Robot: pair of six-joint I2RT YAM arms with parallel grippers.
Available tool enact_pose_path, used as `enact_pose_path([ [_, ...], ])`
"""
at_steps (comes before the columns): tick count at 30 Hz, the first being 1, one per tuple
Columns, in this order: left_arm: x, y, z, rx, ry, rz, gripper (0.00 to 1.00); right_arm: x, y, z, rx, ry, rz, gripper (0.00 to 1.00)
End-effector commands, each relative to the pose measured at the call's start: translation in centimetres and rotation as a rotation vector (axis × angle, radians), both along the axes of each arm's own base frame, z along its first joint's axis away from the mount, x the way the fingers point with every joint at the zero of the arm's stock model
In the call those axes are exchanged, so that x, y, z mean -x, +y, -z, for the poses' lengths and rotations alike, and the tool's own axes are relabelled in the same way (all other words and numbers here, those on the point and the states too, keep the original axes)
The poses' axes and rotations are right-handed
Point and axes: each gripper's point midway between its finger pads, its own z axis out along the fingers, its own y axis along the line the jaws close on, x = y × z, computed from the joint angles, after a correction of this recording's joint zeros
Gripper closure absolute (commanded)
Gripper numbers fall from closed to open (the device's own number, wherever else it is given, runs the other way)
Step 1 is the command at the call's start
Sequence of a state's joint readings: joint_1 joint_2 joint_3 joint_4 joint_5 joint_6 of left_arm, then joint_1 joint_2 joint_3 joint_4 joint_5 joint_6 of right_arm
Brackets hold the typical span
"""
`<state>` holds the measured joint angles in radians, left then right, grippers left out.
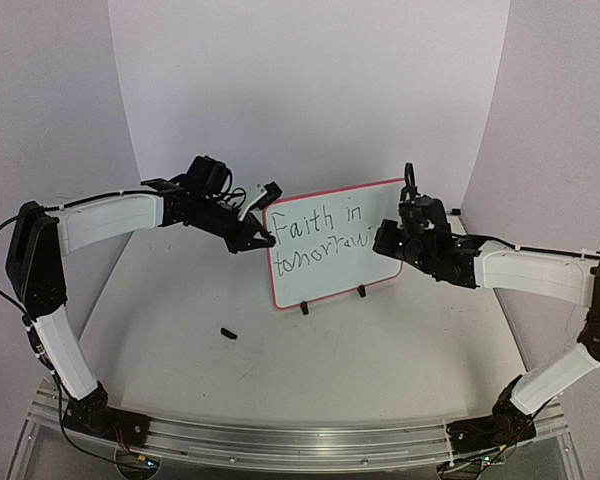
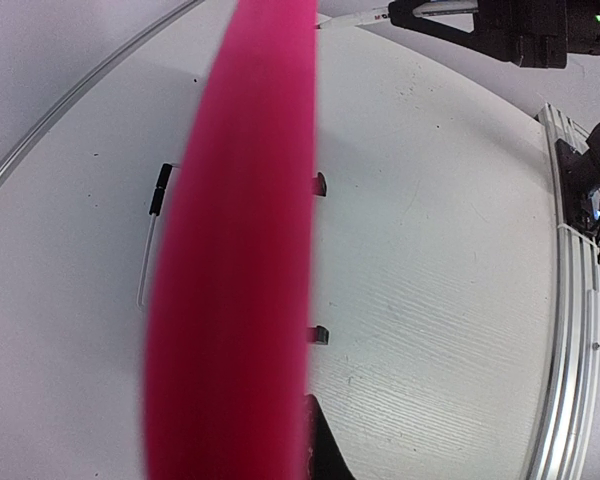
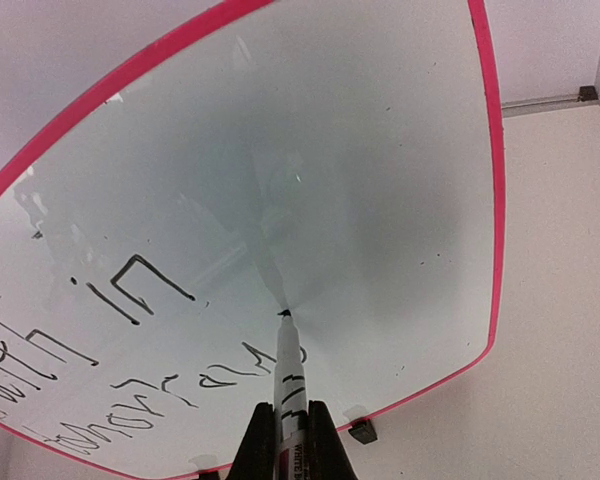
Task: Write a sentence on the whiteboard
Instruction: Write on the whiteboard with the whiteboard marker without the cap.
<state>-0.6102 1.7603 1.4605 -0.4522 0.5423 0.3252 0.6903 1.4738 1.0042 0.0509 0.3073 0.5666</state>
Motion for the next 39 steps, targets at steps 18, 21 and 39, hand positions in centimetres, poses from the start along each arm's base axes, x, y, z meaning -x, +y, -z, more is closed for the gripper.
enact_pose_path([
  [18,0.4,1.2,2.6,-0.119,0.013,-0.016,1.00,0.8,0.2,-2.6,-0.057,-0.048,-0.042,1.00],
  [21,0.4,1.2,2.5,-0.118,0.011,-0.016,1.00,1.1,-0.6,-3.0,-0.056,-0.060,-0.020,1.00],
  [39,0.5,1.3,2.4,-0.122,0.006,-0.018,1.00,-0.1,-2.3,-0.5,-0.080,0.003,0.015,1.00],
])
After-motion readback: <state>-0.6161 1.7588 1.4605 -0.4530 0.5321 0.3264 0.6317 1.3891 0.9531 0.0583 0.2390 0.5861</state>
